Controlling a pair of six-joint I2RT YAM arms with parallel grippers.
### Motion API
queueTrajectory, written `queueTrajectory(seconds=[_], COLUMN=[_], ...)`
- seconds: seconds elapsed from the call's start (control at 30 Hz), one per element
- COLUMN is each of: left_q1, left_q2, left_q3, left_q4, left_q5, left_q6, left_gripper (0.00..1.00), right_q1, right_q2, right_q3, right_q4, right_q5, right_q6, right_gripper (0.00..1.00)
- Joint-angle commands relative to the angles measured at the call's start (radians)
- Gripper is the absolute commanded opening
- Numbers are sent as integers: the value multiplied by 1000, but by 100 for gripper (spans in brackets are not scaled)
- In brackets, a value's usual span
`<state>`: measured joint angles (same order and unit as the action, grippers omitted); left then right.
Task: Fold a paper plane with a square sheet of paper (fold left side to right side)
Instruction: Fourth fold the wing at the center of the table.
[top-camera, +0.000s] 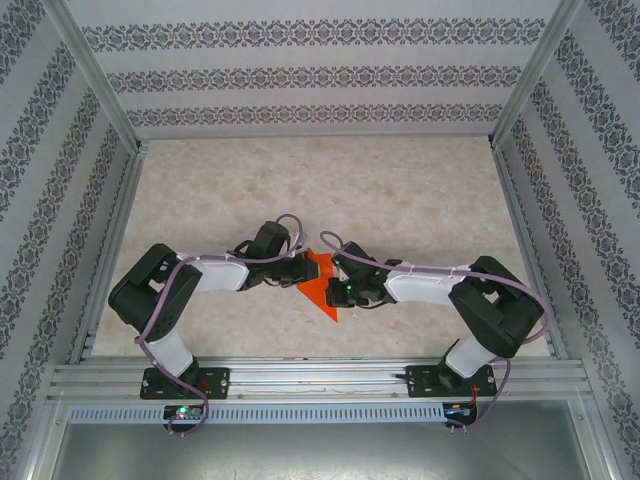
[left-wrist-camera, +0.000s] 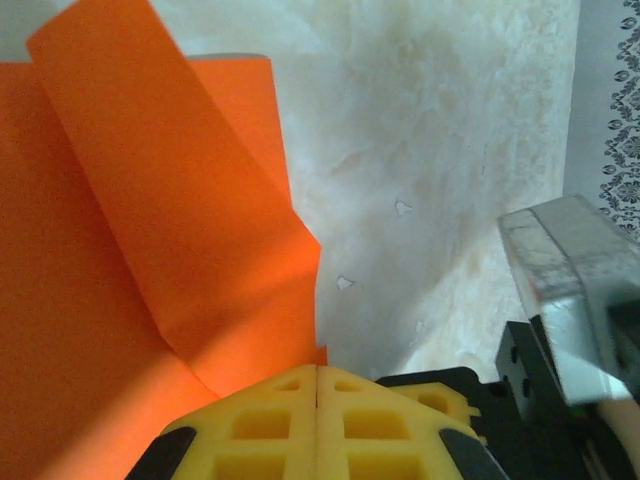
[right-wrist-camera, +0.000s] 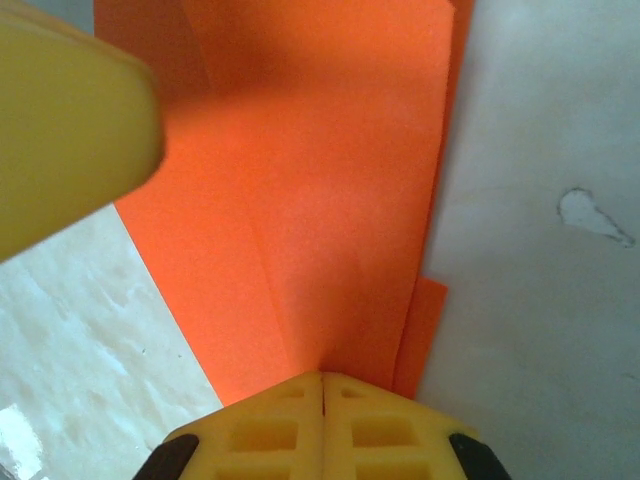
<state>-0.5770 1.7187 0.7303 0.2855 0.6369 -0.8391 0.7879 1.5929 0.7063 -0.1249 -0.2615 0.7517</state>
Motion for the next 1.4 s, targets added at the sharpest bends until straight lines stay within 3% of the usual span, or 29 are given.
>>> queueTrajectory(seconds=[0.0, 0.67, 1.37], left_q1=[-8, 40, 153], left_q2=[40, 134, 225], left_q3=[39, 94, 202], left_q4=[60, -1, -122], left_q5=[19, -40, -52], left_q6=[13, 111, 228], left_gripper=[0, 0, 0], right_q1=[7, 17, 20], right_q2=[61, 76, 90], right_q3=[-26, 2, 15], right_q4=[-192, -277, -324], right_q5=[131, 157, 150], right_q6=[-33, -73, -97], right_gripper=[0, 0, 0])
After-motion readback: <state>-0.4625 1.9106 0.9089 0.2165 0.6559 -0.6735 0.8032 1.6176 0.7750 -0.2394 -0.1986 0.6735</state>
